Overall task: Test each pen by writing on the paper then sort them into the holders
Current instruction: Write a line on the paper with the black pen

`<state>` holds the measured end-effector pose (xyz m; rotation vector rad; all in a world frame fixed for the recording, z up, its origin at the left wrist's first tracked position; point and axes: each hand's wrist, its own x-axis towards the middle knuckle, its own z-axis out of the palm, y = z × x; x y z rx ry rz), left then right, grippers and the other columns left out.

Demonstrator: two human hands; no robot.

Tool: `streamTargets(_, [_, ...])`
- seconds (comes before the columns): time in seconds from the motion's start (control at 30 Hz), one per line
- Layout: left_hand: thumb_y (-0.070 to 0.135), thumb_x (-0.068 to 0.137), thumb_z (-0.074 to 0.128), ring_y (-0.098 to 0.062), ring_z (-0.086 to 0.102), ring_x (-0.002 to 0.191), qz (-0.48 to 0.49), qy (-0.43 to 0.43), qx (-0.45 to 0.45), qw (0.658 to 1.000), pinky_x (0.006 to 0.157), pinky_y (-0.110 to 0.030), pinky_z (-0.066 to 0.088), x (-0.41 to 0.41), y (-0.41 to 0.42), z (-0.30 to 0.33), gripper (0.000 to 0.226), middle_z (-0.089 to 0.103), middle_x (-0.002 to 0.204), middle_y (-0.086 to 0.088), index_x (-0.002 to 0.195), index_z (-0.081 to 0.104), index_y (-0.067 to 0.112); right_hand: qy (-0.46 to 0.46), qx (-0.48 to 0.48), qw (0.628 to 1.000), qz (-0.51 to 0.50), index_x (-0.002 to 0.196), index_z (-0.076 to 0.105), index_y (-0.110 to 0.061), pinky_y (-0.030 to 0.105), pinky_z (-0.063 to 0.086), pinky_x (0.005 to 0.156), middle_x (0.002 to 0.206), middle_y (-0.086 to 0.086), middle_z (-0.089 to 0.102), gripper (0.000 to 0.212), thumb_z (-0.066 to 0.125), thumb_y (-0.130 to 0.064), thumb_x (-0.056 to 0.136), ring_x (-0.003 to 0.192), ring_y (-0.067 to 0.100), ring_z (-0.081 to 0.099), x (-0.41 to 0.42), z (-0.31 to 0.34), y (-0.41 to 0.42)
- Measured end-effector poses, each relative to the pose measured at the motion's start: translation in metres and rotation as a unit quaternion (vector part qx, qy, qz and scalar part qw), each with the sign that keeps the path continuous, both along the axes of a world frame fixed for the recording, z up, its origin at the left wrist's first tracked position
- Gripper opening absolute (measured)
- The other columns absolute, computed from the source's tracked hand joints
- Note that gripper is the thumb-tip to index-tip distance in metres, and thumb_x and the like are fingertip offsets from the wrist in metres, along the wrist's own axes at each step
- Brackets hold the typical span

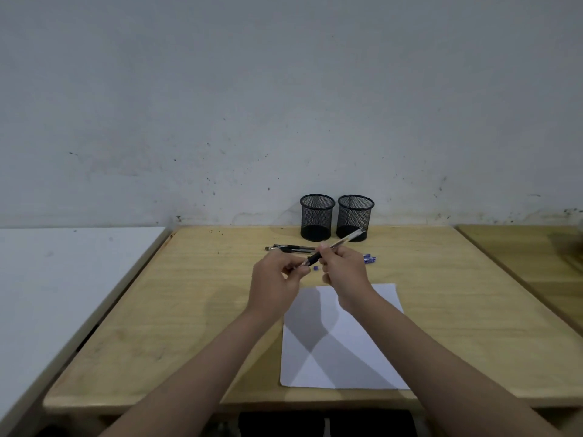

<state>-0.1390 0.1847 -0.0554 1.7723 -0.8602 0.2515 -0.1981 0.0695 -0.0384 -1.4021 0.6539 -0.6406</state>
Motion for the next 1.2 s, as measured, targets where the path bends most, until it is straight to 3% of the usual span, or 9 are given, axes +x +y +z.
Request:
streamTargets(0.13, [0.009, 0.075, 0.07, -0.017, 0.054, 0.065, 0.013, -0.02, 0.028, 0.999, 0.062, -0.031, 0.044, -0.007, -0.011, 0.005, 0.004, 0.062, 0.069, -0.009, 0.074, 0.068, 0.006, -0.01, 0.09, 0.996, -0.011, 0.067, 0.059, -0.01, 0.029, 0.03, 0.048, 0.057, 0.003, 0.04, 0.027, 0.056, -0.017, 0.093, 0.048, 0.015, 0.033, 0.011, 0.001, -0.007])
streamTargets(0.3, [0.007, 0.076, 0.07, -0.006, 0.058, 0.07, 0.005, -0.006, 0.047, 0.999, 0.062, -0.012, 0.045, 0.003, 0.018, -0.012, 0.005, 0.065, 0.074, 0.0, 0.076, 0.067, 0.011, -0.036, 0.194, 0.948, -0.249, 0.08, 0.054, -0.006, 0.023, 0.033, 0.037, 0.063, 0.005, 0.043, 0.012, 0.055, -0.015, 0.089, 0.049, 0.016, 0.034, -0.004, 0.01, -0.098])
streamTargets(0.37, [0.015, 0.079, 0.069, -0.005, 0.06, 0.074, 0.053, 0.021, 0.069, 0.996, 0.066, -0.01, 0.045, 0.019, 0.034, -0.021, 0.005, 0.066, 0.079, 0.005, 0.084, 0.071, 0.015, -0.024, 0.167, 0.959, -0.226, 0.077, 0.056, -0.009, 0.023, 0.031, 0.038, 0.062, 0.003, 0.044, 0.02, 0.057, -0.023, 0.092, 0.049, 0.015, 0.034, -0.009, 0.008, -0.111])
streamTargets(0.47, [0.025, 0.084, 0.063, -0.016, 0.061, 0.083, 0.113, 0.019, 0.186, 0.976, 0.077, -0.033, 0.049, 0.048, 0.038, -0.035, 0.012, 0.065, 0.086, 0.004, 0.089, 0.073, 0.022, -0.001, 0.141, 0.979, -0.147, 0.073, 0.056, -0.011, 0.026, 0.031, 0.044, 0.06, 0.002, 0.044, 0.024, 0.056, -0.023, 0.093, 0.048, 0.013, 0.035, -0.001, -0.003, -0.082])
streamTargets(0.53, [0.026, 0.086, 0.059, -0.018, 0.058, 0.086, 0.13, 0.02, 0.244, 0.961, 0.079, -0.038, 0.047, 0.058, 0.034, -0.04, 0.015, 0.061, 0.088, 0.005, 0.085, 0.073, 0.028, 0.007, 0.121, 0.986, -0.112, 0.077, 0.058, -0.01, 0.026, 0.035, 0.046, 0.061, 0.003, 0.047, 0.022, 0.055, -0.024, 0.094, 0.051, 0.013, 0.038, 0.002, -0.01, -0.061])
streamTargets(0.77, [0.023, 0.088, 0.054, -0.027, 0.054, 0.094, 0.141, 0.003, 0.234, 0.962, 0.083, -0.044, 0.045, 0.063, 0.029, -0.05, 0.022, 0.056, 0.095, -0.003, 0.105, 0.069, 0.018, 0.004, -0.004, 1.0, -0.026, 0.086, 0.058, -0.008, 0.02, 0.042, 0.046, 0.064, 0.001, 0.053, 0.02, 0.057, -0.026, 0.094, 0.056, 0.012, 0.047, 0.003, -0.024, -0.022])
streamTargets(0.93, [0.043, 0.082, 0.04, -0.017, 0.053, 0.107, -0.023, -0.079, 0.215, 0.973, 0.091, -0.038, 0.044, 0.042, 0.041, -0.045, 0.049, 0.058, 0.12, -0.001, 0.119, 0.059, 0.017, 0.027, -0.067, 0.997, -0.005, 0.076, 0.06, -0.014, 0.027, 0.05, 0.056, 0.065, 0.006, 0.06, 0.015, 0.07, -0.021, 0.084, 0.054, 0.015, 0.054, 0.007, -0.037, -0.014])
streamTargets(1.03, [0.05, 0.08, 0.034, -0.012, 0.037, 0.13, -0.137, -0.087, 0.288, 0.944, 0.109, -0.034, 0.03, 0.026, 0.048, -0.046, 0.062, 0.043, 0.142, 0.003, 0.134, 0.043, 0.021, 0.013, -0.081, 0.997, -0.008, 0.068, 0.058, -0.012, 0.025, 0.05, 0.052, 0.057, 0.005, 0.057, 0.021, 0.071, -0.015, 0.083, 0.047, 0.013, 0.053, 0.009, -0.047, -0.013])
streamTargets(1.2, [0.049, 0.083, 0.039, -0.01, 0.031, 0.135, -0.131, -0.097, 0.333, 0.929, 0.114, -0.032, 0.024, 0.019, 0.05, -0.05, 0.063, 0.034, 0.149, 0.005, 0.138, 0.038, 0.017, -0.006, -0.134, 0.99, 0.041, 0.068, 0.063, -0.011, 0.02, 0.049, 0.049, 0.059, 0.007, 0.061, 0.017, 0.067, -0.01, 0.085, 0.051, 0.012, 0.057, 0.008, -0.052, -0.01])
